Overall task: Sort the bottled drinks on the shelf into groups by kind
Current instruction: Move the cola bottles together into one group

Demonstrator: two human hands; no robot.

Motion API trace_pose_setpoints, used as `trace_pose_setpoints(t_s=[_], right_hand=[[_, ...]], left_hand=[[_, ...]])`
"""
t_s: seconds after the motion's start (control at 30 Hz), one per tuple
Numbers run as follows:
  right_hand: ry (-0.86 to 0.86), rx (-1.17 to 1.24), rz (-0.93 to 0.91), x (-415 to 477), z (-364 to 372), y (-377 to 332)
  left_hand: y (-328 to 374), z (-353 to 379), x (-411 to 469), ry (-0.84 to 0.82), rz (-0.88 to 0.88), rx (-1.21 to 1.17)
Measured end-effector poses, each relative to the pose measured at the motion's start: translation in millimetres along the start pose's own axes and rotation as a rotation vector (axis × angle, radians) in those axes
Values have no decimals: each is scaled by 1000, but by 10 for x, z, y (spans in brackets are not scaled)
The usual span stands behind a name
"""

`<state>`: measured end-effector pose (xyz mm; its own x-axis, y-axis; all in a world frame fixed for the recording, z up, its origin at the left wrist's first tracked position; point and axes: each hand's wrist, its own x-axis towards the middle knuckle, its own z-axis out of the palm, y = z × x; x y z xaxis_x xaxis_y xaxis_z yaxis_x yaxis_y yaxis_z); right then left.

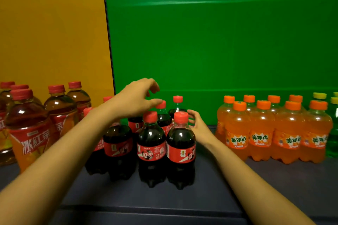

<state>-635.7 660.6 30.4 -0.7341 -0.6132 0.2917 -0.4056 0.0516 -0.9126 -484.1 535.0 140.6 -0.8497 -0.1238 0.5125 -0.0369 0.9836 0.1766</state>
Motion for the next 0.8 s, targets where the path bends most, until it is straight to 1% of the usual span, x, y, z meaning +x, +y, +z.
trace_pose_setpoints(t_s=[0.07,0.13,0.17,0.27,0.33,0.43,0.63,0.8], right_hand=[[-64,53,-3,-3,58,43],[-86,-9,-16,-13,96,95],[-87,-48,-20,-11,95,122],[-87,-108,-17,11,37,174],[-79,-99,-14,14,-13,204],[-36,-24,13,10,-108,265],[12,19,64,-19,-224,328],[3,-39,52,-24,-261,366]], left_hand=[[-58,26,176,-216,-18,-32],[-114,36,293,-395,-48,-91],[-140,31,339,-458,-62,-114],[-191,49,454,-554,-63,-70],[-200,121,504,-608,-64,-32],[-200,233,543,-648,-61,-3],[-198,311,617,-608,-83,14],[-174,430,686,-574,-46,66]])
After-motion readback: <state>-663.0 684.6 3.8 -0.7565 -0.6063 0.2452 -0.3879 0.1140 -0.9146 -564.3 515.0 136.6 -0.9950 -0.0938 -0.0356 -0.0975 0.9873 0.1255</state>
